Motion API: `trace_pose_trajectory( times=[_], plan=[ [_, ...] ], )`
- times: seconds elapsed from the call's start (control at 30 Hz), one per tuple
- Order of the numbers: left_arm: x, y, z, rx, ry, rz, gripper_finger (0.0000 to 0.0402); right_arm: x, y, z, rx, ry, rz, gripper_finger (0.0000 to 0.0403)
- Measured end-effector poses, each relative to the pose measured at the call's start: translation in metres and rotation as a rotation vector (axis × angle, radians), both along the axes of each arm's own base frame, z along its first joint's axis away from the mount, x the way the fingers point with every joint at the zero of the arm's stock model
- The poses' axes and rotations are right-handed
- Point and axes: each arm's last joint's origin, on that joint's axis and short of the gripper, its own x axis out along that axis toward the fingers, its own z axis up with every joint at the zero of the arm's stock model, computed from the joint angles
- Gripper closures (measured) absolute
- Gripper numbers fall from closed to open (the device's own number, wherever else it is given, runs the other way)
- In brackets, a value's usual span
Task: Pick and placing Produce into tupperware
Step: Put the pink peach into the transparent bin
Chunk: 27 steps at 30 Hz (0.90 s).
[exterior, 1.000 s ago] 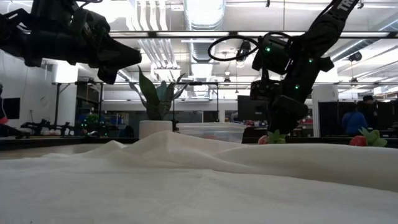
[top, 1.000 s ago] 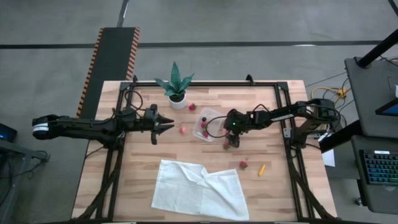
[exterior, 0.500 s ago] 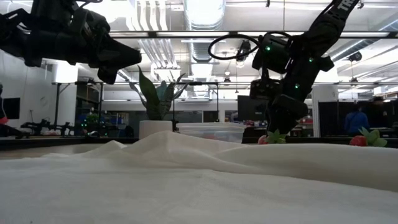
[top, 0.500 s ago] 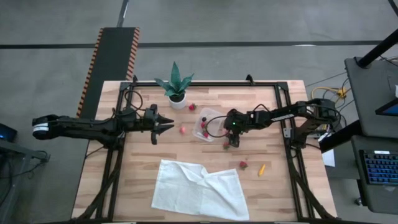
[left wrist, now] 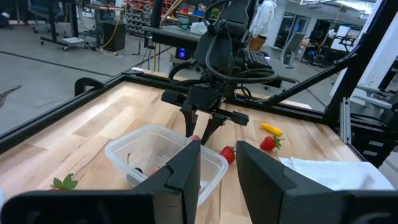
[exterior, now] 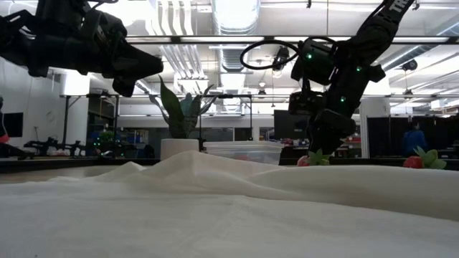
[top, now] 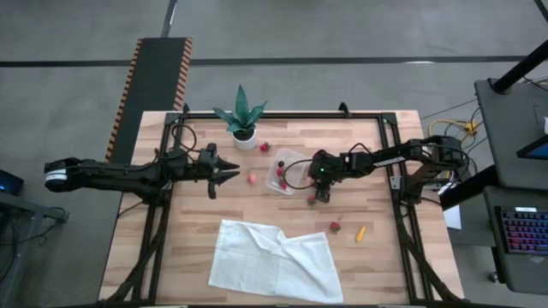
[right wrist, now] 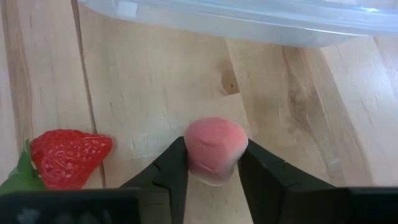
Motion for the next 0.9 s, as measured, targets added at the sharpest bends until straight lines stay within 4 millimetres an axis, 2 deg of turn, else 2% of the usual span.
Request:
trace_pose_trajectory(
  times=[0.23, 0.4, 0.57, 0.9],
  plan=[
    [0.0, 0.0, 0.0, 0.0, 0.0, 0.0, 0.0313, 0.0, 0.0, 0.001, 0.001, 0.007, 0.0, 0.0305],
    [0.0, 0.0, 0.0, 0.0, 0.0, 0.0, 0.0313, 0.007, -0.001, 0.012, 0.0, 0.009, 0.003, 0.0306],
    [0.0, 0.0, 0.0, 0.0, 0.0, -0.001, 0.0313, 0.019, -0.003, 0.029, -0.006, -0.009, 0.008, 0.0306],
    [0.0, 0.0, 0.0, -0.001, 0.003, 0.0, 0.0313, 0.04, -0.007, 0.076, -0.041, 0.001, 0.074, 0.0307]
  ],
)
